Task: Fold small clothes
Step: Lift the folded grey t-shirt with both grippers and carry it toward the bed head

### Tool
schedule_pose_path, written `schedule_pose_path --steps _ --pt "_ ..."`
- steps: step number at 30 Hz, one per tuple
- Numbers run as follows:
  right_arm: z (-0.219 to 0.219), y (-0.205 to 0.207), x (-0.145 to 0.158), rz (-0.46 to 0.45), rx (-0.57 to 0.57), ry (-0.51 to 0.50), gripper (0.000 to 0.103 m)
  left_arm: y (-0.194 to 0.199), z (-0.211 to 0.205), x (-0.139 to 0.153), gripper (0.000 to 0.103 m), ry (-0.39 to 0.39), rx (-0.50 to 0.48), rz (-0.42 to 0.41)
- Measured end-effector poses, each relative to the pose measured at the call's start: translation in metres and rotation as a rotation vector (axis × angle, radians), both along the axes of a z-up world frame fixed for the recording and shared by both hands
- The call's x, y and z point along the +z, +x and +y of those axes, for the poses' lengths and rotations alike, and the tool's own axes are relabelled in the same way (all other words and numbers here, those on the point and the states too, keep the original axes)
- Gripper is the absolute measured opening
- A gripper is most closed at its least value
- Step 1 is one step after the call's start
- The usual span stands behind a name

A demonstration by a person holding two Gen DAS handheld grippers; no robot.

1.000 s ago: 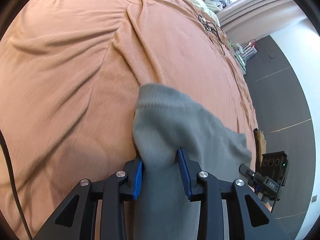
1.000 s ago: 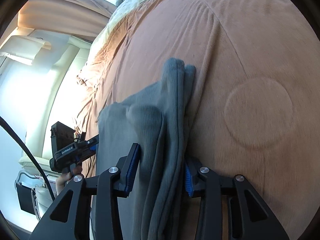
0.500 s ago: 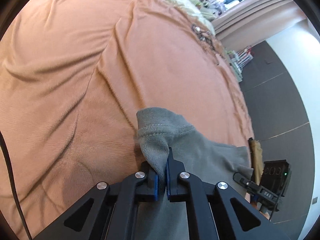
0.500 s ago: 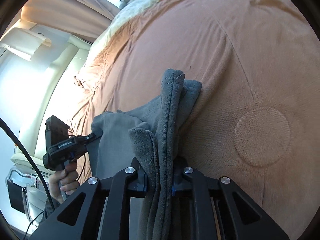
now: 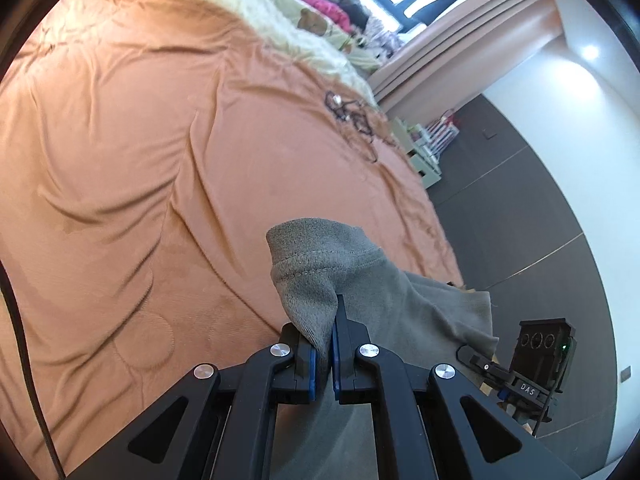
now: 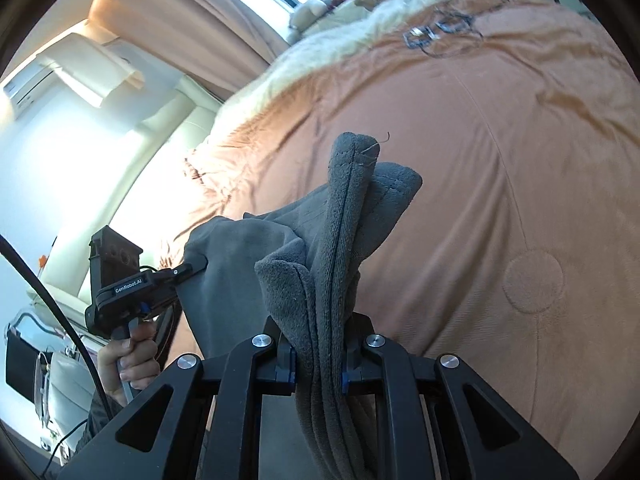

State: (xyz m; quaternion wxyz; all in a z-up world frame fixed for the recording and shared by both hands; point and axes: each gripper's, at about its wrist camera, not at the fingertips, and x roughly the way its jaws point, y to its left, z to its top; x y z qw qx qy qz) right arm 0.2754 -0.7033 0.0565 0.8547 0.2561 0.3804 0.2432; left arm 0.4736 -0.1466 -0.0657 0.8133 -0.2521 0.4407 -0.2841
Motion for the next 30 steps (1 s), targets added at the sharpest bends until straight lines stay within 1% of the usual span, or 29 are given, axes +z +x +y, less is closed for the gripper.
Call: schedule_pose_path --steps 5,9,18,26,30 --pt "0.010 -0.036 0.028 -0.074 0.019 -0.012 0.011 -0.022 0.013 0.033 0.005 -0.009 0.012 -0.056" --pt "0.003 -0.072 0.047 -0.129 0.020 -0.024 0.011 -0.046 0.030 0.060 0.005 -0.027 0.026 -0.112" --pt "0.033 -0.132 0.088 -0.239 0.050 -0.050 0.011 -0.103 0.072 0.106 0.005 -0.063 0.063 -0.219" --pt "0.060 -0.162 0.106 -0.314 0.093 -0.065 0.011 -0.150 0.121 0.145 0.005 -0.084 0.114 -0.296" --pt "0.077 -0.168 0.115 -0.355 0.126 -0.067 0.011 -0.172 0.146 0.167 0.005 -0.071 0.141 -0.339"
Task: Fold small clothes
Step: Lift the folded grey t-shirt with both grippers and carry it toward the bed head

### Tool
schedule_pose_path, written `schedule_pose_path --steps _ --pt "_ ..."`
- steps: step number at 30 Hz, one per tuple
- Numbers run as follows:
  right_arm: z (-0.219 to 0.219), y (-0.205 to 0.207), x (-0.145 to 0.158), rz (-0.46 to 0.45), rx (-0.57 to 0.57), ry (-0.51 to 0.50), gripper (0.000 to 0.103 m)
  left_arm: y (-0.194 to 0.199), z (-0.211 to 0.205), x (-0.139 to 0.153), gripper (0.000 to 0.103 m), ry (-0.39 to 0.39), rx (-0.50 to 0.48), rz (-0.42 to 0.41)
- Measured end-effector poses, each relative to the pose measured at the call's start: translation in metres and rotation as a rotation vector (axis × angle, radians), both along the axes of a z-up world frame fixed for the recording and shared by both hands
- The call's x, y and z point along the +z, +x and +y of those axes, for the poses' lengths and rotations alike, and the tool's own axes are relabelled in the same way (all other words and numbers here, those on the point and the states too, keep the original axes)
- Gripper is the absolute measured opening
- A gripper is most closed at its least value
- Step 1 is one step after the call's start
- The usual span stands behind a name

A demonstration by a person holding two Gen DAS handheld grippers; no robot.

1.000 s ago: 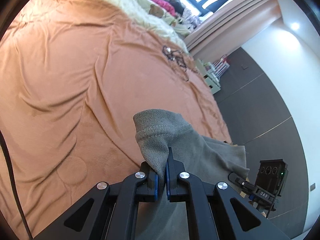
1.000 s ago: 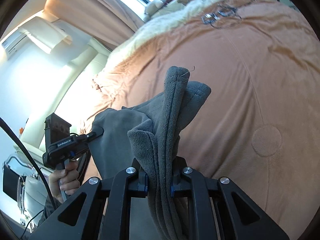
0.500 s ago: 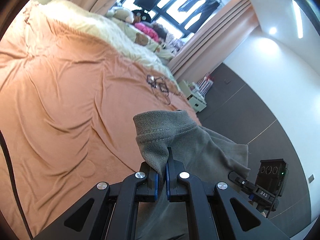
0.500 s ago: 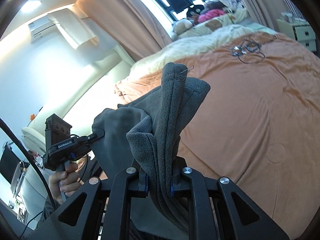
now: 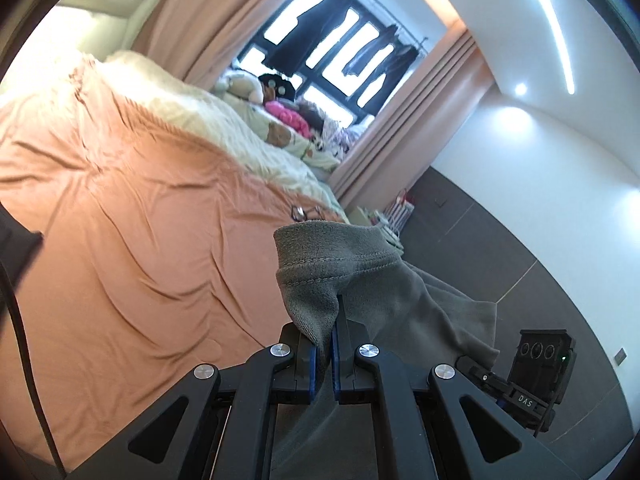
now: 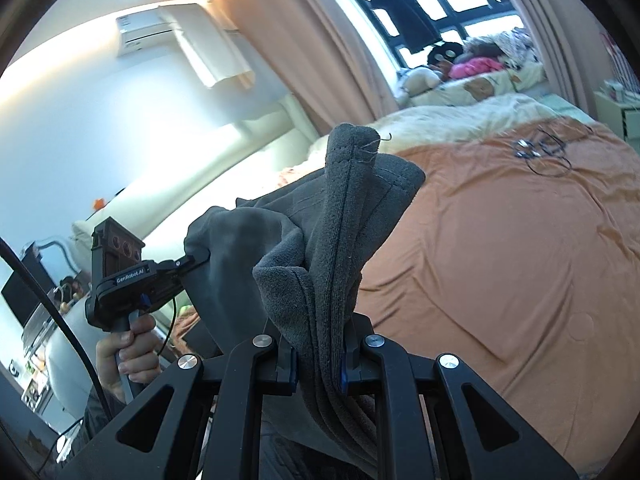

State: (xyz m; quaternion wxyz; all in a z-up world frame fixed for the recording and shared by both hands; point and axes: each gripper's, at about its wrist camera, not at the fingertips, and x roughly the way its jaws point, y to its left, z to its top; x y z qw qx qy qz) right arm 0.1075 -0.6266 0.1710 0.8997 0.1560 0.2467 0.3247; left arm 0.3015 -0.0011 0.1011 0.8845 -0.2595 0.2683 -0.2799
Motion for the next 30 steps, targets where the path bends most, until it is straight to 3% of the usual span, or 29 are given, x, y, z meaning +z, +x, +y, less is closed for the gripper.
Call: schedule_pose_path --steps 13,30 --pt "0.059 -0.011 0.007 -0.079 0.112 -0.027 0.011 -0.078 0.091 0.049 0.005 0.056 0.136 -0.091" --pt "0.153 0.021 0.005 -0.115 0.317 -0.096 0.011 -0.129 0.241 0.070 0.005 0.174 0.312 -0.113"
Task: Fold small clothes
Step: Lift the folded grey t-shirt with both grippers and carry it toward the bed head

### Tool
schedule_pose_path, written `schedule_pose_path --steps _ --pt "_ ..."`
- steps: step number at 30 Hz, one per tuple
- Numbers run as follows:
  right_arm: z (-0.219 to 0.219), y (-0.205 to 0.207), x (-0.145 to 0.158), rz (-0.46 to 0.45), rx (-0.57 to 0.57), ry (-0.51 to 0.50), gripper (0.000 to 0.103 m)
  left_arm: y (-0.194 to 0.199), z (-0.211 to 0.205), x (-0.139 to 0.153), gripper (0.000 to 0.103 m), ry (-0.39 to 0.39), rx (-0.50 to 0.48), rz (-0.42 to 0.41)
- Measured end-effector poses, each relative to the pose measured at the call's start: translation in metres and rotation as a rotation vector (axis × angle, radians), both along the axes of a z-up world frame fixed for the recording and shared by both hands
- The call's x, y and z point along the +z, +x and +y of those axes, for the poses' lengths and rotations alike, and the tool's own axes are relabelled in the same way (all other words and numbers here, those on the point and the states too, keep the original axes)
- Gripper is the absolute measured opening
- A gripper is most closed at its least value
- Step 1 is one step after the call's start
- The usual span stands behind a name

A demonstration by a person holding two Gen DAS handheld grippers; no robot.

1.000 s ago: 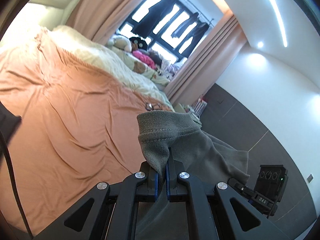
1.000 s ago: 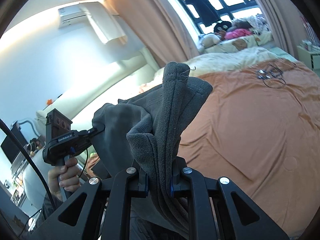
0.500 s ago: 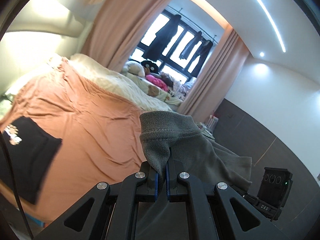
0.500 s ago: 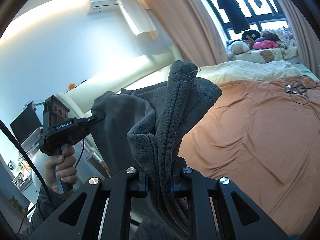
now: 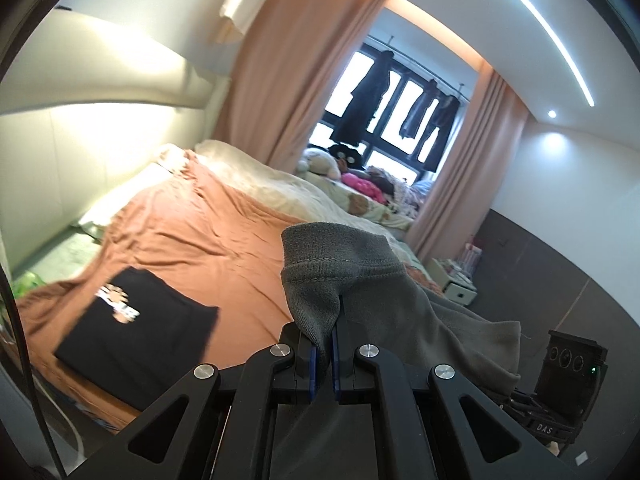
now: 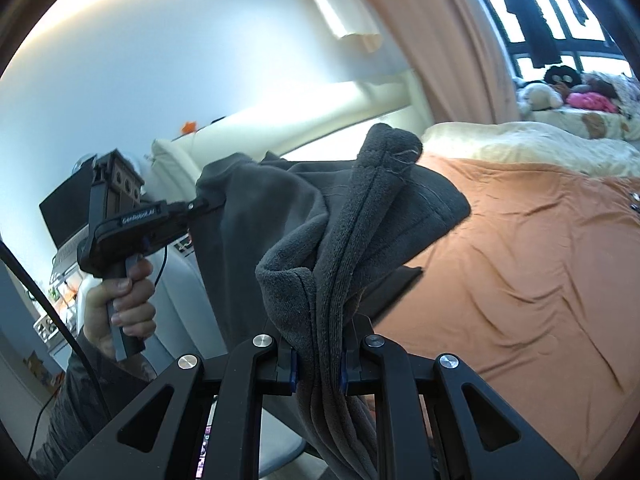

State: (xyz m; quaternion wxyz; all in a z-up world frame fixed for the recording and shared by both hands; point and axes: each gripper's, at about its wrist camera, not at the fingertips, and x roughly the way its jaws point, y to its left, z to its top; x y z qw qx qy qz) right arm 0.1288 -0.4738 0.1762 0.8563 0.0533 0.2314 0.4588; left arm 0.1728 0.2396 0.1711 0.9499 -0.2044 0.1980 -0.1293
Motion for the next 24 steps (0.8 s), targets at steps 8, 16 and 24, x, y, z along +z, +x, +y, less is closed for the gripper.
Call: schedule_pose_path --steps 8,16,24 --pt "0.036 0.045 -0.002 -0.017 0.083 0.007 0.011 0.009 0.074 0.002 0.005 -0.018 0.076 0.001" --pt "0.074 0.089 -0.007 -0.040 0.162 -0.006 0.011 0.030 0.139 0.001 0.005 -0.027 0.171 0.002" --pt "0.123 0.123 -0.021 -0.045 0.251 -0.031 0.011 0.054 0.197 -0.003 0.005 -0.026 0.274 0.022"
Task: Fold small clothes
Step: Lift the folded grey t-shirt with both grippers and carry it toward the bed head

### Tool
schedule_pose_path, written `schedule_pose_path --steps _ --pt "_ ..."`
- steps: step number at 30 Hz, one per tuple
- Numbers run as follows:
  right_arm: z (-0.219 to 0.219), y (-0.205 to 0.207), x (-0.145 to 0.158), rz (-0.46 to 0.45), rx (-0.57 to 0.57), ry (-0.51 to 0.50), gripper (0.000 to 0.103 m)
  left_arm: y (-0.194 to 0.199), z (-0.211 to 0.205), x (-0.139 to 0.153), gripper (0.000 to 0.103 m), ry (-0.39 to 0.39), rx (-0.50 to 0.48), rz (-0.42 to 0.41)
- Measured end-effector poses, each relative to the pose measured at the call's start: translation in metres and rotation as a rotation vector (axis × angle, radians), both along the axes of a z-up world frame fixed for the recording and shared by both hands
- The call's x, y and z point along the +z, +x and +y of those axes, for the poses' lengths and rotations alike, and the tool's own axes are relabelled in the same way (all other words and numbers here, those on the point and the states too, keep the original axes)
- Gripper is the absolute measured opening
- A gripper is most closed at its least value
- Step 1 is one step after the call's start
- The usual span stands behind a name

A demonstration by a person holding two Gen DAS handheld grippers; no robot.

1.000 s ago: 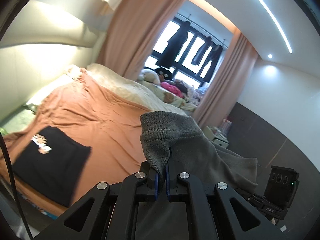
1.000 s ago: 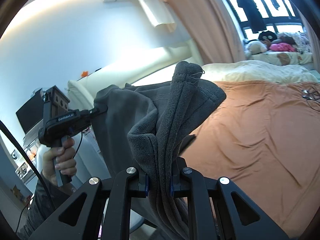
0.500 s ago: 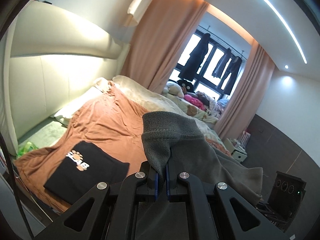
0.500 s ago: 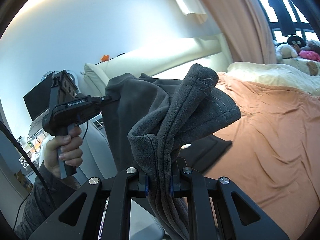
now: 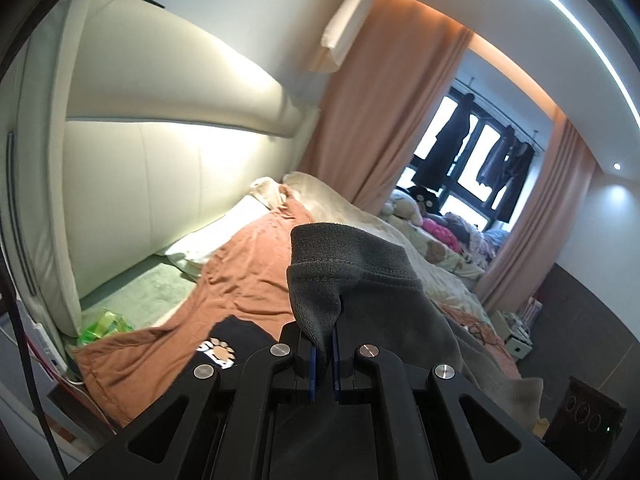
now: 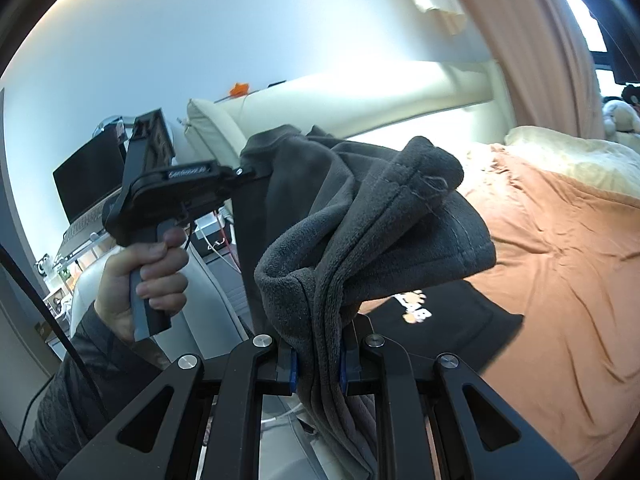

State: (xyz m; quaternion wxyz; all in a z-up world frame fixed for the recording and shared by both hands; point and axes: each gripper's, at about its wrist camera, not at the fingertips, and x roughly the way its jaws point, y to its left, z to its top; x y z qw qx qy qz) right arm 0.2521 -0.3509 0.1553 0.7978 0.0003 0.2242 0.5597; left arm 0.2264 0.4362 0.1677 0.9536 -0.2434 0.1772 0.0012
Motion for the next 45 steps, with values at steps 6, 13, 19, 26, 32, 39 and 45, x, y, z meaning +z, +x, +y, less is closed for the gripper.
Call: schedule_pose_path --steps 6,13,19,26,32,39,45 --pt "0.017 0.007 -0.020 0.012 0.049 -0.005 0.011 0.017 0.032 -0.016 0.005 0.016 0.050 0.055" --pt "0.023 0.035 -0.043 0.052 0.045 -0.021 0.010 0.044 0.053 -0.042 0.005 0.010 0.086 0.111" --pt "0.010 0.071 -0.063 0.083 0.004 -0.042 0.011 0.083 0.060 -0.067 0.005 -0.020 0.084 0.160" --pt "-0.012 0.112 -0.084 0.125 -0.045 -0.054 0.011 0.136 0.058 -0.088 0.005 -0.011 0.071 0.216" --pt "-0.017 0.136 -0.098 0.165 -0.063 -0.066 0.011 0.180 0.057 -0.106 0.005 0.002 0.070 0.269" --pt "0.010 0.176 -0.116 0.229 -0.070 -0.114 0.011 0.231 0.054 -0.143 0.005 0.022 0.059 0.352" --pt "0.021 0.214 -0.148 0.319 -0.086 -0.131 0.011 0.274 0.050 -0.191 0.005 0.039 0.042 0.440"
